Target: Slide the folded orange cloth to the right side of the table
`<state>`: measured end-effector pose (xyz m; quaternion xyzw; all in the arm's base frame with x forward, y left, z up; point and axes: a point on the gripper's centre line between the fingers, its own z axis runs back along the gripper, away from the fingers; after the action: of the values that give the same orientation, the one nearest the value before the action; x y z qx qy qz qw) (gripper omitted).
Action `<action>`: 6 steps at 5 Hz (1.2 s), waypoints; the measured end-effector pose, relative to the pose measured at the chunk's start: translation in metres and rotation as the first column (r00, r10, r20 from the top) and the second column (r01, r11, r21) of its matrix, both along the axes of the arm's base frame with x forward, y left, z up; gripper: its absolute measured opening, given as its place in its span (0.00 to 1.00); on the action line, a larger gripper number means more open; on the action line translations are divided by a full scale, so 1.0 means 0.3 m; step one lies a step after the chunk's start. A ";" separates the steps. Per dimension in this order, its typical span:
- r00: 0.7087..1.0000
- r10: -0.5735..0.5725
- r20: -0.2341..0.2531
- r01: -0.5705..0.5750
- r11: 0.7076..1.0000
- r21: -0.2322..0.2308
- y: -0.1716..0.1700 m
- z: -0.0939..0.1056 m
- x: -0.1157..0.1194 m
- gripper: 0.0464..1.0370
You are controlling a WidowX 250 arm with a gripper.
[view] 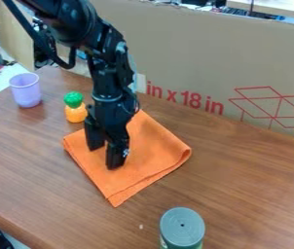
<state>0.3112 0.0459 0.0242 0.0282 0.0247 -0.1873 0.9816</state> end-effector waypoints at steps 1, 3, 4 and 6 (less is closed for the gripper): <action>1.000 -0.004 -0.007 0.003 1.000 -0.016 -0.035 -0.003 0.046 0.96; 0.999 0.045 -0.005 -0.045 0.999 -0.029 -0.224 -0.006 0.122 0.96; 0.999 -0.001 -0.044 -0.002 0.997 -0.074 -0.405 -0.001 0.112 0.96; 0.991 -0.107 -0.081 0.099 0.990 -0.097 -0.703 -0.012 0.104 0.96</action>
<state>0.3424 -0.1649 0.0206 -0.0245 0.0568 -0.2400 0.9688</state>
